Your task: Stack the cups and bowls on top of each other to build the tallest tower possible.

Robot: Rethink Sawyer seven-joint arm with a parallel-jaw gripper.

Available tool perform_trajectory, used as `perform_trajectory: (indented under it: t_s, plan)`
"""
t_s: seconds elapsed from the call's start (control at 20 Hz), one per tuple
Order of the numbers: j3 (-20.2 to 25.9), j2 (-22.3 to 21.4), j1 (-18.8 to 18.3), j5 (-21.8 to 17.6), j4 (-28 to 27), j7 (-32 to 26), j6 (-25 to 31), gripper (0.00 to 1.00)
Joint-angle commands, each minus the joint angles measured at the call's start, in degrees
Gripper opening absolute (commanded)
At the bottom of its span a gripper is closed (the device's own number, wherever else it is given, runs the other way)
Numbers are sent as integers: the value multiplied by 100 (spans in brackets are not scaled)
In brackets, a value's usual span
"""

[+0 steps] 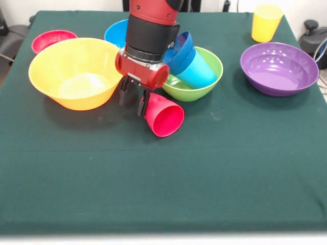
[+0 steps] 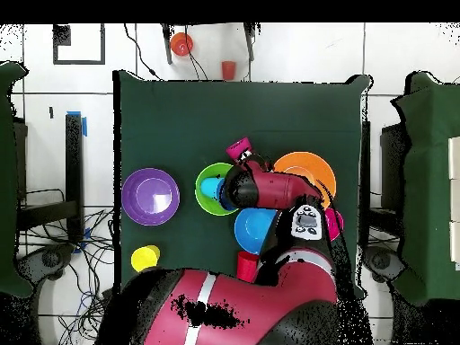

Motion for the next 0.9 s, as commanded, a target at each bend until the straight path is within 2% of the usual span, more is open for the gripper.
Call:
perform_trajectory:
  t_s: [0.05,0.5,0.75,0.9]
  plan:
    - [929,-136,-178,-525,458,-9,-208,100]
    - [1216,-149,-408,-679,451,-27,-208,100]
    - [1253,-654,-505,-742,637,-221,237,100]
    - [1329,-723,-615,-805,702,-300,353,100]
